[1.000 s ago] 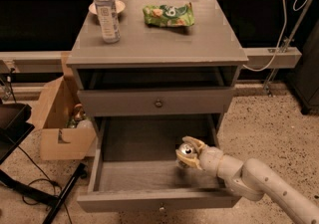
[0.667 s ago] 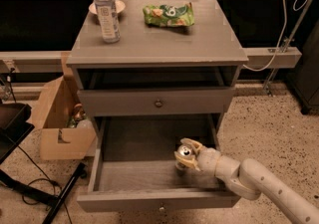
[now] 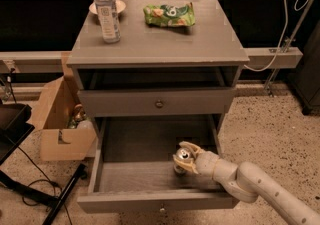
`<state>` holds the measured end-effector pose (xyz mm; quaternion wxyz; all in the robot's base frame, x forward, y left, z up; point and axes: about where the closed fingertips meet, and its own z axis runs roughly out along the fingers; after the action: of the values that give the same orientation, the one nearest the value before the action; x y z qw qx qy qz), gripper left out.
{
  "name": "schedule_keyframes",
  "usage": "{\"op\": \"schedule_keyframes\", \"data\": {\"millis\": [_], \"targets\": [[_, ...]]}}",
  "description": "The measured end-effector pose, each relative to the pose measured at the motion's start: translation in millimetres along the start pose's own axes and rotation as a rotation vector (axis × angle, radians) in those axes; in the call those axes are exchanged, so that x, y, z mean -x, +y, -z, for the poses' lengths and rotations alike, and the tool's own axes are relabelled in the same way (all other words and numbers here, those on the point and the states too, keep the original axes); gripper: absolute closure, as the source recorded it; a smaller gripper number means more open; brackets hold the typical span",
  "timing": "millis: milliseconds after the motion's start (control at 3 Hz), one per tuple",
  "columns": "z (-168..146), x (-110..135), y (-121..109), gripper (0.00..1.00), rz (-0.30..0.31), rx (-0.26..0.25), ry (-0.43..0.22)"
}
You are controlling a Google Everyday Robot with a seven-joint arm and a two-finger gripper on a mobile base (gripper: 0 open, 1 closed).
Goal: Place 7up can into middle drawer
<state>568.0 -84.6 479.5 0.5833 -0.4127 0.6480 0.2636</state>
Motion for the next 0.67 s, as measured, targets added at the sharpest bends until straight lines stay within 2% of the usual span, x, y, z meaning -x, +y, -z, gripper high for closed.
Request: {"op": "schedule_keyframes", "data": {"millis": [667], "targets": [[-3.5,1.5,2.2,0.28,0.000,0.007,-0.003]]}}
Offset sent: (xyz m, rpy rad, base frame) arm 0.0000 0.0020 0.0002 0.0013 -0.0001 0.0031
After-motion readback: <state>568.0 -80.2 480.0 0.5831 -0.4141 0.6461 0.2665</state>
